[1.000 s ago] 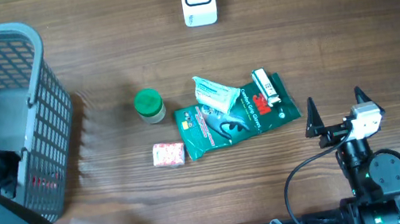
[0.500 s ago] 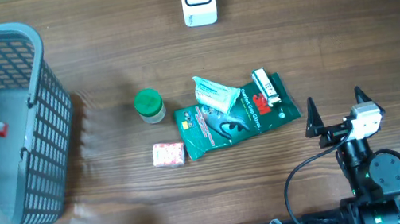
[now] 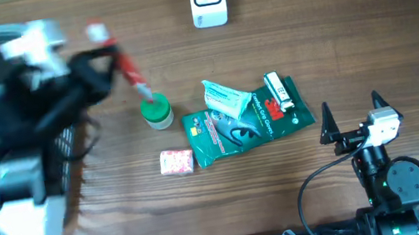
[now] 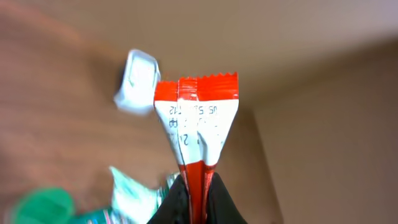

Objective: Scan the item barcode
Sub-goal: 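Carry the red packet out and drop it onto the glove pack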

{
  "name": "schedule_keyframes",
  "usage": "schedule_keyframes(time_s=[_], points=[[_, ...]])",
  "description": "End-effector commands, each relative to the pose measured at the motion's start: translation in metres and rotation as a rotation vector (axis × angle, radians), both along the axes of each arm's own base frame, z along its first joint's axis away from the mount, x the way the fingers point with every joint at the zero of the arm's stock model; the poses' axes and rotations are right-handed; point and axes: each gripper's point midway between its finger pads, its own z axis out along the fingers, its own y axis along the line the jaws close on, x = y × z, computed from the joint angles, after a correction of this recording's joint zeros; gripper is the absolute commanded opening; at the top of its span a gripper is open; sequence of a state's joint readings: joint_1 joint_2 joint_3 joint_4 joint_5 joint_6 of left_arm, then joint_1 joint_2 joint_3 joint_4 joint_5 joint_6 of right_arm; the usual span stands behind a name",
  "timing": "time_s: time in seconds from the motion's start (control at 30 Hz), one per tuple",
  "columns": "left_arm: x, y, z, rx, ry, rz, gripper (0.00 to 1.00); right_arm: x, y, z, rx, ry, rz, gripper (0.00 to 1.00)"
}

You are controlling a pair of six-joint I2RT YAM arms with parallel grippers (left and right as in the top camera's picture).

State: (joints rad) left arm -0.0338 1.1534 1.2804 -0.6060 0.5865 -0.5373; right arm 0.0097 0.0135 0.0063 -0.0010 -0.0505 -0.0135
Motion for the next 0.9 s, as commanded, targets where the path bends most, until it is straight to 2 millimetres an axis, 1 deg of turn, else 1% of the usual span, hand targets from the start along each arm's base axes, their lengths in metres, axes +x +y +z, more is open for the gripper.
schedule_keyframes(time_s=[0.0,0.03,0.07,0.1,0.13,0.17,0.2,0.27,0.33,0.4,0.47,0.5,0.57,0.6,0.63,0.67,0.7,0.77,0.8,0.83,0.87], points=[[0.01,-0.072,-0.062,0.13,0.105,-0.194,0.04,0.0,-0.001,0.001,-0.011,-0.008,-0.008,1.0],[0.01,-0.095,-0.088,0.154,0.167,-0.247,0.04,0.0,-0.001,0.001,-0.012,-0.008,-0.008,1.0],[0.007,-0.134,-0.14,0.196,0.285,-0.345,0.04,0.0,-0.001,0.001,-0.011,-0.008,-0.008,1.0],[0.0,-0.153,-0.171,0.226,0.354,-0.399,0.04,0.0,-0.001,0.001,-0.011,-0.008,-0.008,1.0],[-0.006,-0.164,-0.189,0.251,0.386,-0.438,0.04,0.0,-0.001,0.001,-0.011,-0.008,-0.008,1.0],[-0.01,-0.169,-0.196,0.264,0.398,-0.458,0.04,0.0,-0.001,0.001,-0.011,-0.008,-0.008,1.0],[-0.02,-0.18,-0.208,0.287,0.421,-0.5,0.04,0.0,-0.001,0.001,-0.011,-0.008,-0.008,1.0],[-0.04,-0.202,-0.227,0.336,0.439,-0.573,0.04,0.0,-0.001,0.001,-0.011,-0.008,-0.008,1.0],[-0.052,-0.212,-0.242,0.412,0.442,-0.584,0.04,0.0,-0.001,0.001,-0.011,-0.008,-0.008,1.0],[-0.059,-0.217,-0.251,0.468,0.433,-0.586,0.04,0.0,-0.001,0.001,-0.011,-0.008,-0.008,1.0],[-0.066,-0.226,-0.253,0.502,0.405,-0.596,0.04,0.0,-0.001,0.001,-0.011,-0.008,-0.008,1.0],[-0.064,-0.228,-0.254,0.538,0.376,-0.576,0.04,0.0,-0.001,0.001,-0.011,-0.008,-0.008,1.0],[-0.048,-0.218,-0.258,0.617,0.339,-0.464,0.04,0.0,-0.001,0.001,-0.011,-0.008,-0.008,1.0],[-0.038,-0.21,-0.26,0.653,0.328,-0.385,0.04,0.0,-0.001,0.001,-0.011,-0.008,-0.008,1.0],[-0.031,-0.206,-0.263,0.678,0.317,-0.348,0.18,0.0,-0.001,0.001,-0.011,-0.008,-0.008,1.0],[-0.025,-0.202,-0.273,0.707,0.319,-0.326,0.64,0.0,-0.001,0.001,-0.011,-0.008,-0.008,1.0],[-0.026,-0.202,-0.281,0.719,0.333,-0.328,1.0,0.0,-0.001,0.001,-0.011,-0.008,-0.008,1.0],[-0.026,-0.2,-0.293,0.739,0.354,-0.329,1.0,0.0,-0.001,0.001,-0.011,-0.008,-0.008,1.0],[-0.019,-0.197,-0.291,0.757,0.328,-0.296,1.0,0.0,-0.001,0.001,-0.011,-0.008,-0.008,1.0],[-0.005,-0.192,-0.279,0.778,0.27,-0.229,1.0,0.0,-0.001,0.001,-0.011,-0.008,-0.008,1.0],[0.009,-0.186,-0.263,0.794,0.214,-0.159,1.0,0.0,-0.001,0.001,-0.011,-0.008,-0.008,1.0]])
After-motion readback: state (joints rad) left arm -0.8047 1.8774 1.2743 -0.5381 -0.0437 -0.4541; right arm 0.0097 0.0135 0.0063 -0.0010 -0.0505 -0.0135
